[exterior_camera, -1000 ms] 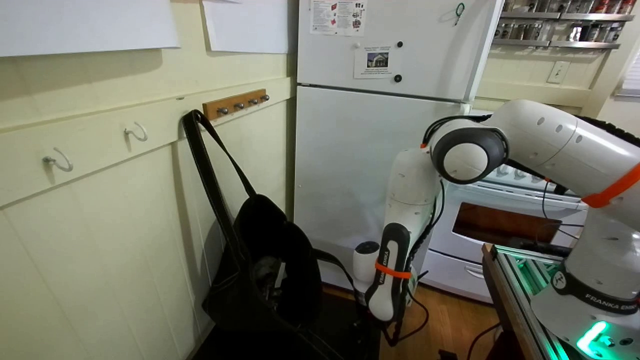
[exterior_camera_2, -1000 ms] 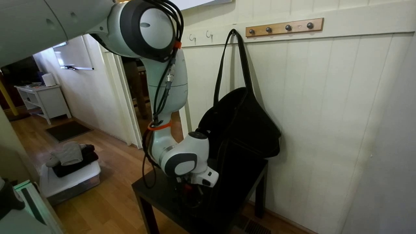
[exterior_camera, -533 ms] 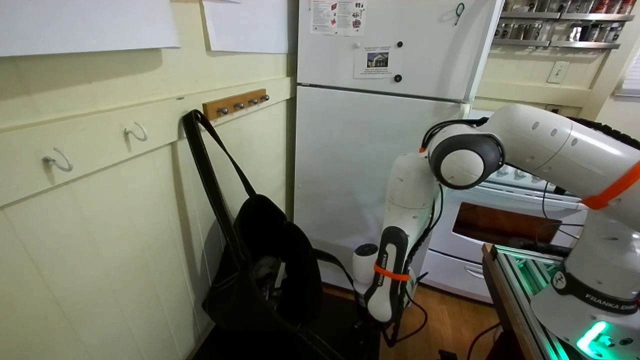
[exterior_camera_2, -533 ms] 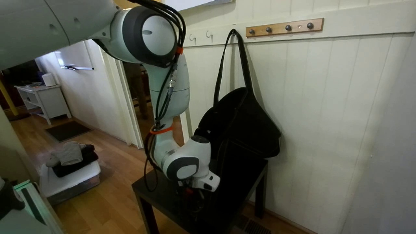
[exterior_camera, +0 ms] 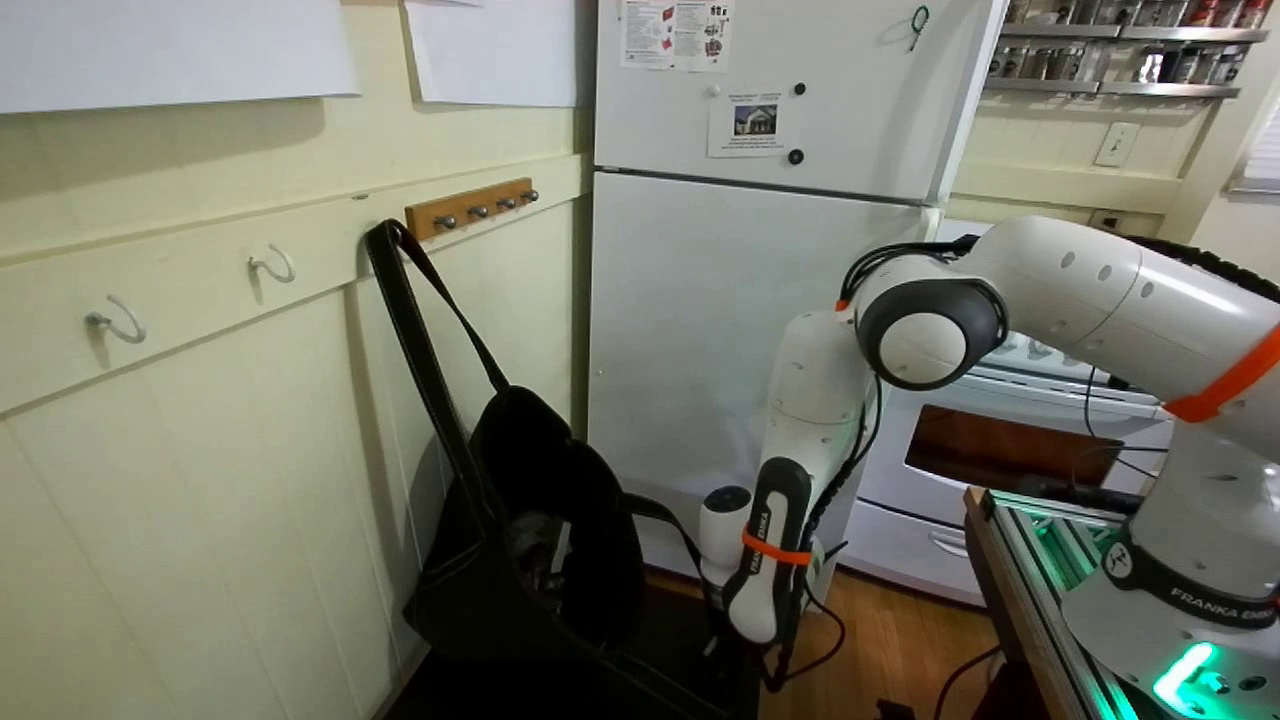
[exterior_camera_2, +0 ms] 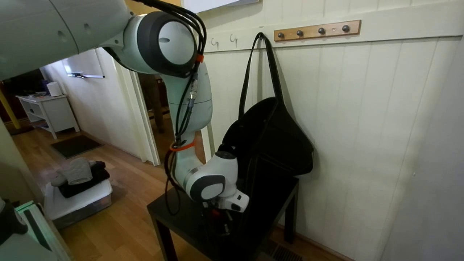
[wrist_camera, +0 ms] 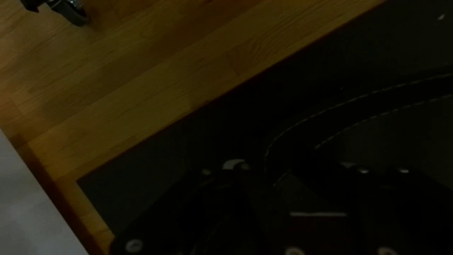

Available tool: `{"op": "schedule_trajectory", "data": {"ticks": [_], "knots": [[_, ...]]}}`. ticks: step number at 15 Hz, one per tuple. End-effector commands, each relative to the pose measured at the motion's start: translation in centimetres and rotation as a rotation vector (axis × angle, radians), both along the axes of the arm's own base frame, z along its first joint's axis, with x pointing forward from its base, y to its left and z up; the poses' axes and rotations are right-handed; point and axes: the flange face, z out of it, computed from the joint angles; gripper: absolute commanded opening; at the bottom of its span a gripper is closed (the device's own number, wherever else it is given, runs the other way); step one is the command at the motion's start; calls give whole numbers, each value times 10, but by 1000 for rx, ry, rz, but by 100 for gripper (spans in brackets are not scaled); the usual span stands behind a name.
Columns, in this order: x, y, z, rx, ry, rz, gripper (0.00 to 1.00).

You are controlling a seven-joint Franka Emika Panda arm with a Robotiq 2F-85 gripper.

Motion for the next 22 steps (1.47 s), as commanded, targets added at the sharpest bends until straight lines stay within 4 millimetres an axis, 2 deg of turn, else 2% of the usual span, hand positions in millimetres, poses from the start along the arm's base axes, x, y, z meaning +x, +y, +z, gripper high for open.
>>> {"op": "schedule_trajectory", "data": {"ticks": [1,3,5,7,14,22], "knots": [[4,0,-5,-32,-4,7,2],[5,1,3,-43,-10,26,0],[11,6,14,-53,-25,55,3],[19,12,33,-80,-34,95,3],[53,41,104,-121,-80,355,3],[65,74,192,-177,-56,664,3]]}}
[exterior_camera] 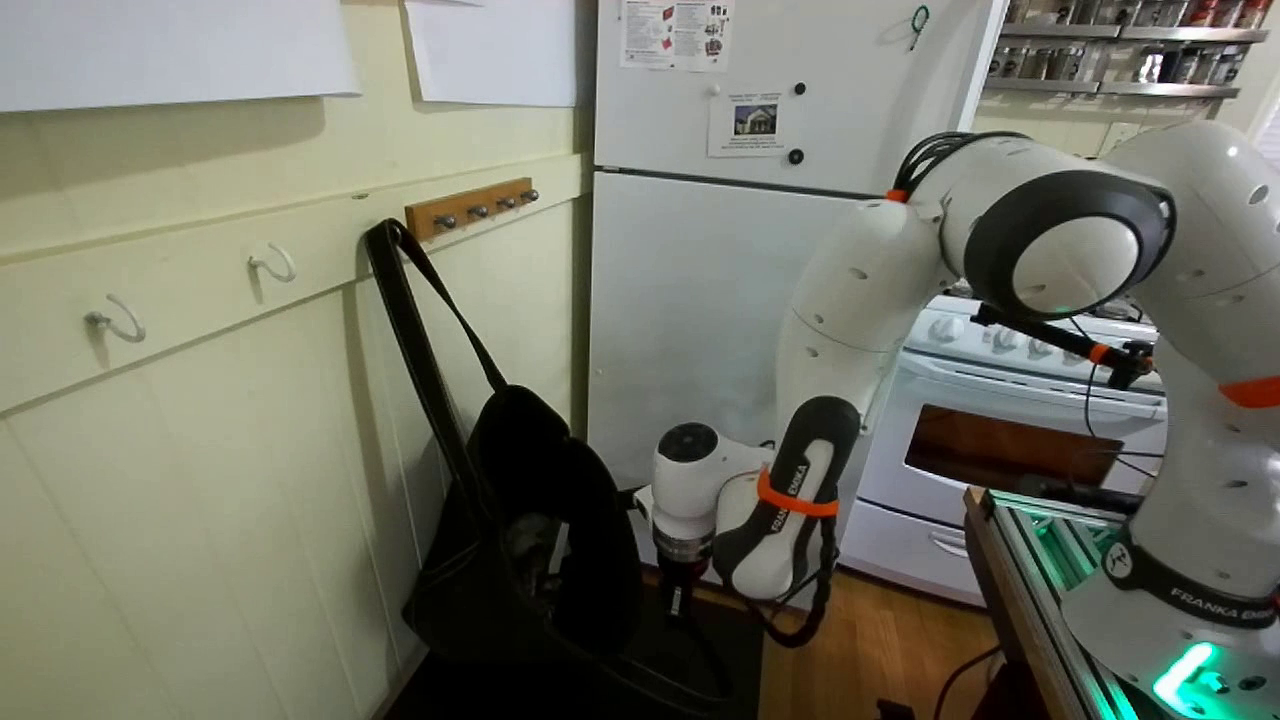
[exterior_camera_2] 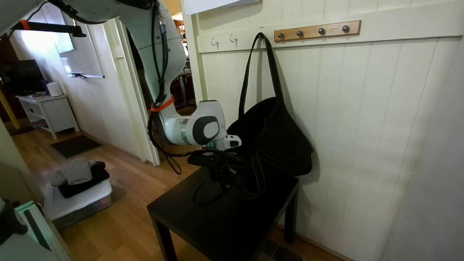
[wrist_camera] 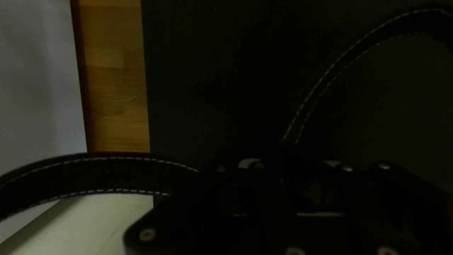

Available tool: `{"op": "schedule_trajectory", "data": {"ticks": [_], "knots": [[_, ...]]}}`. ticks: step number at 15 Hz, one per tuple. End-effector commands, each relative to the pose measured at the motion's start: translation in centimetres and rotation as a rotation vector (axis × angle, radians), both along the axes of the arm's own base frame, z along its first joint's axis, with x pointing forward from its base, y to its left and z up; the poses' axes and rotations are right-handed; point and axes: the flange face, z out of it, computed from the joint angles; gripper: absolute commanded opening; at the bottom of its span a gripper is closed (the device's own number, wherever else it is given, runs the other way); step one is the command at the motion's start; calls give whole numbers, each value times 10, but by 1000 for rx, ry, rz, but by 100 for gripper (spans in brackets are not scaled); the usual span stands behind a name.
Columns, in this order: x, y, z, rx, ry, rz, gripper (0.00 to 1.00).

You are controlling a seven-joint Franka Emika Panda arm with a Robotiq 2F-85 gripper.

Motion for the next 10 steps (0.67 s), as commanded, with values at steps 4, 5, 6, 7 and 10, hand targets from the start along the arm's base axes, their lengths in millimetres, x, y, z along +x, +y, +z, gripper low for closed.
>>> {"op": "schedule_trajectory", "data": {"ticks": [4,5,6,7,10], "knots": [[11,13,77,-125,-26,196,3],[15,14,89,-150,-42,222,3],[19,15,99,-173,-65,246,3],[21,17,108,-189,-83,265,3],[30,23,132,-245,-139,327,3]]}}
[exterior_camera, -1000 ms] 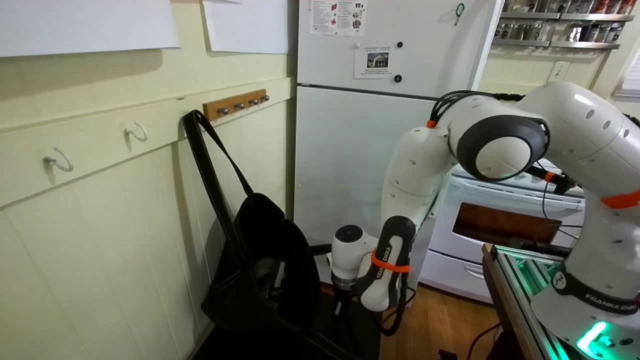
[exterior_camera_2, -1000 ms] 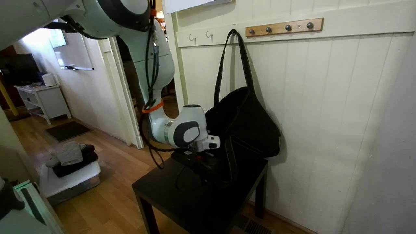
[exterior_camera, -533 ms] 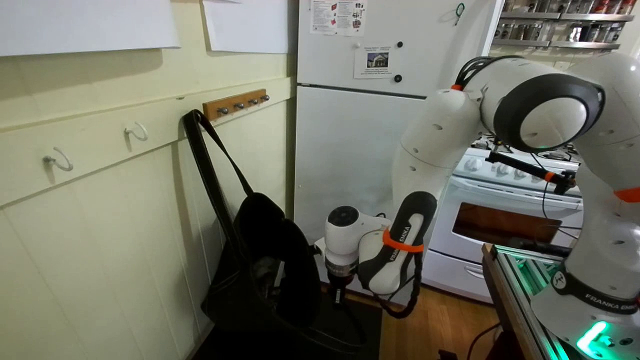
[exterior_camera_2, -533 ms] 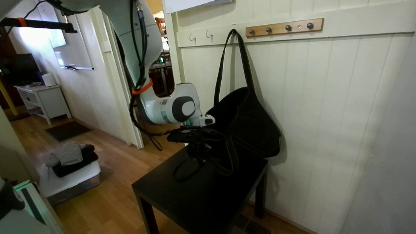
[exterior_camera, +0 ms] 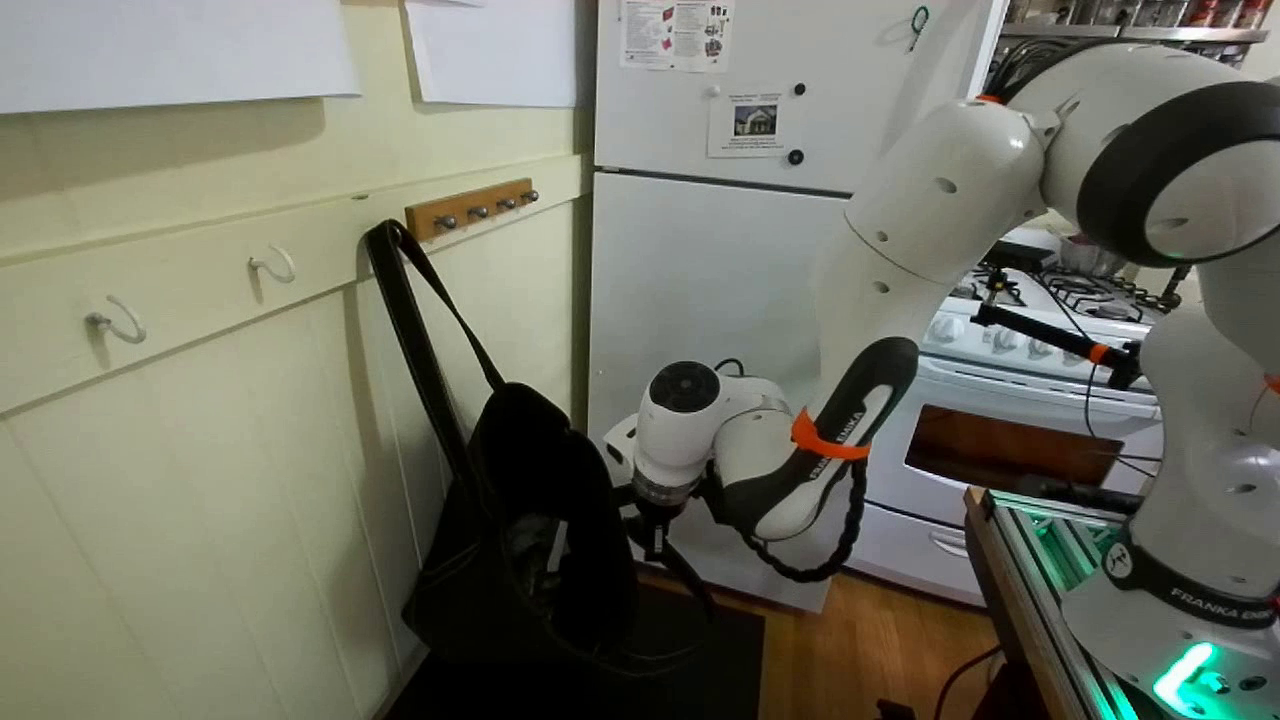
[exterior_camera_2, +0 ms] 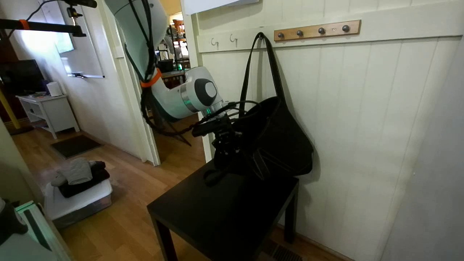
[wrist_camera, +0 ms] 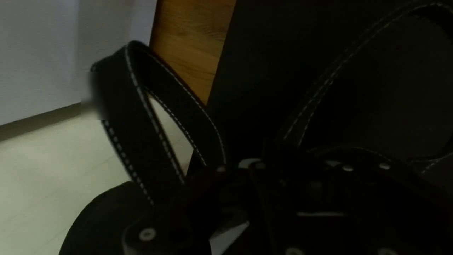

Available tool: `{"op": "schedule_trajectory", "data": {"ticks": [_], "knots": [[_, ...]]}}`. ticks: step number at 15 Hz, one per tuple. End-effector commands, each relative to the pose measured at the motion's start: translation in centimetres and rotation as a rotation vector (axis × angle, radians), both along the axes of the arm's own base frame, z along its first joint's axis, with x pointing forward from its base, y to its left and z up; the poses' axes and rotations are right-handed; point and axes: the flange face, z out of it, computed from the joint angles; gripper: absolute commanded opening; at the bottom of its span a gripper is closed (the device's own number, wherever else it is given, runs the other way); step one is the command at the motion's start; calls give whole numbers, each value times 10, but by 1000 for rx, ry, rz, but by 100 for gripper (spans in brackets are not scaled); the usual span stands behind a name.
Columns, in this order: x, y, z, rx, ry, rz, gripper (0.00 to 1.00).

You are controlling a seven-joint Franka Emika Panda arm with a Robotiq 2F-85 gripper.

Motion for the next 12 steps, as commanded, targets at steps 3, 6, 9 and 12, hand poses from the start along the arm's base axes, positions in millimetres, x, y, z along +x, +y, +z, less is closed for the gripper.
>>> {"op": "schedule_trajectory", "data": {"ticks": [3,6,9,12], "knots": [[9,17,46,-109,-113,124,3],[15,26,69,-152,-167,186,3],[18,31,91,-186,-185,220,3],[21,34,111,-219,-210,260,3]]}}
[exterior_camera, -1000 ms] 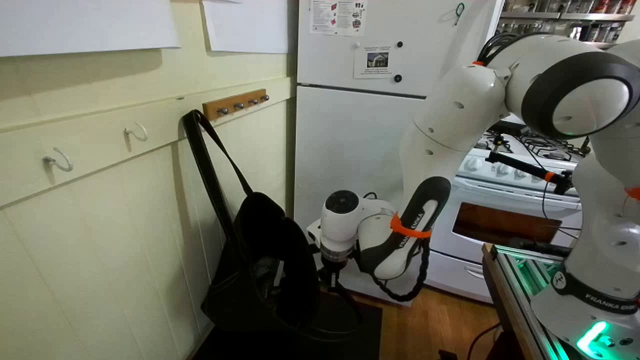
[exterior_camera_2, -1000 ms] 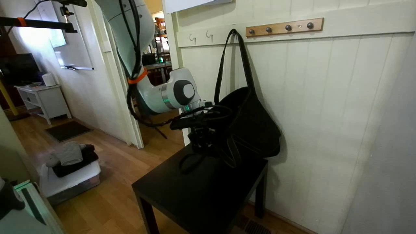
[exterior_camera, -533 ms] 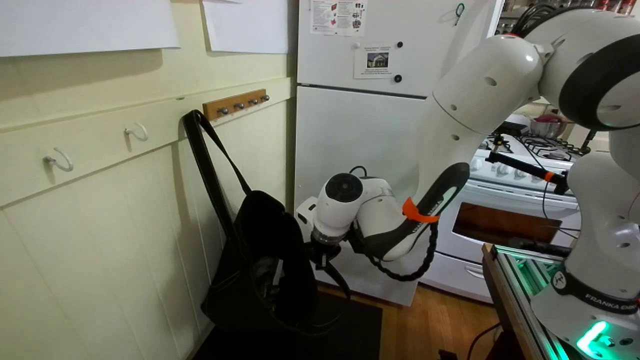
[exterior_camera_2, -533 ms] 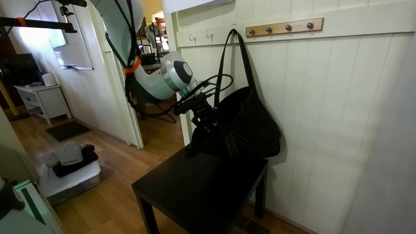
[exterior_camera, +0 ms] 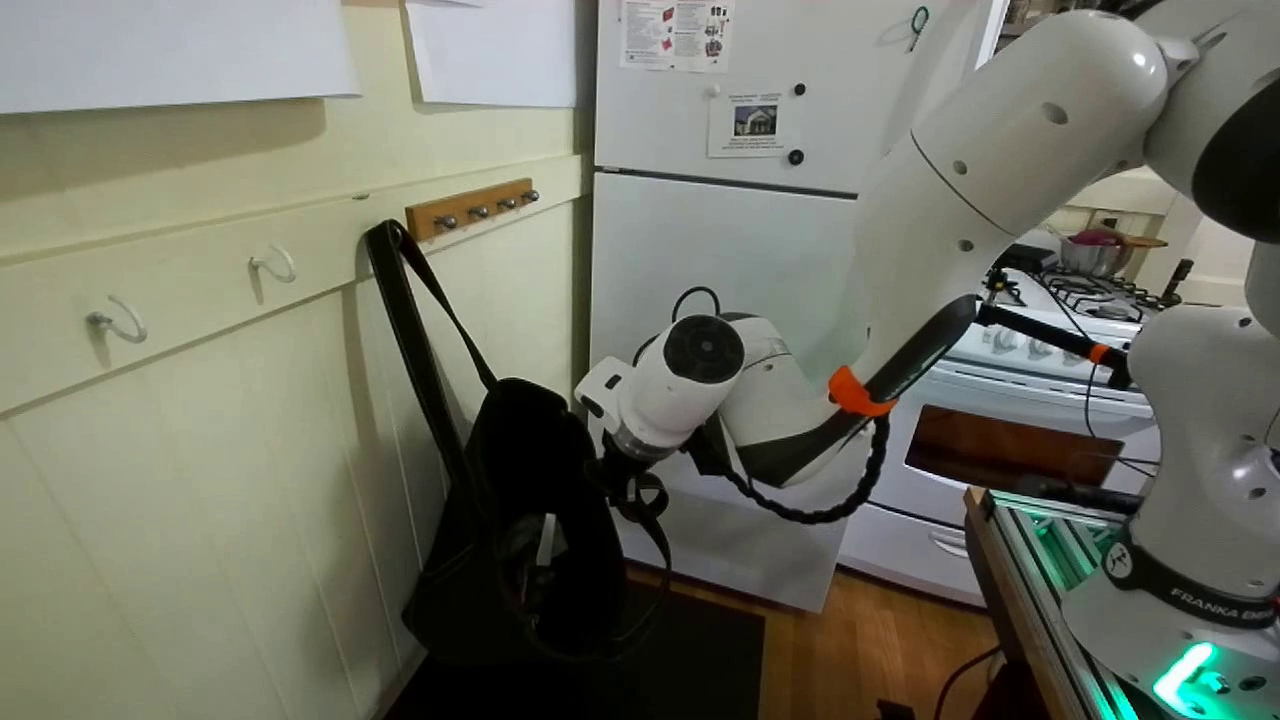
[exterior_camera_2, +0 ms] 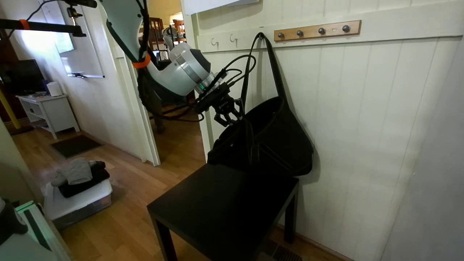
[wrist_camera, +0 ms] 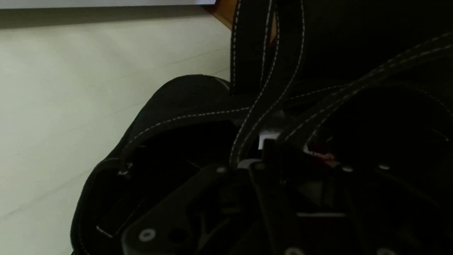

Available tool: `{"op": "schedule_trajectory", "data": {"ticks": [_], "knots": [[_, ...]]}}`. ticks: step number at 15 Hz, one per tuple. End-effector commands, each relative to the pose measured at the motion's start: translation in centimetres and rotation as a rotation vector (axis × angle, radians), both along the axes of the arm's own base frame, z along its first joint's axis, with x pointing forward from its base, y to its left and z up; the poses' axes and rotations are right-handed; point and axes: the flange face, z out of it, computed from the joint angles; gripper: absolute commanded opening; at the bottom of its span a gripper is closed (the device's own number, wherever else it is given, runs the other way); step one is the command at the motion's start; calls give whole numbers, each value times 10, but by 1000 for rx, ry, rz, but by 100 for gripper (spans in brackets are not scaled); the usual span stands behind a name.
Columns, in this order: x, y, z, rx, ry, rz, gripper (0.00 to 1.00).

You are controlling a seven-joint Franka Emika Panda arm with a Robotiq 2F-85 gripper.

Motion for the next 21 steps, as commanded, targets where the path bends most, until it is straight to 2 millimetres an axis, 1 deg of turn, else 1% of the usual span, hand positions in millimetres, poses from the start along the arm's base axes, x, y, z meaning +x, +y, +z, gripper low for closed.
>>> {"op": "schedule_trajectory", "data": {"ticks": [1,7,11,15,17,18,21], "knots": [[0,3,29,-45,-39,34,3],[11,4,81,-90,-114,68,3],[28,11,108,-116,-190,95,3],[42,12,133,-139,-263,110,3],[47,13,139,-135,-271,112,3],[42,13,137,-124,-251,109,11],[45,14,138,-125,-260,114,11]]}}
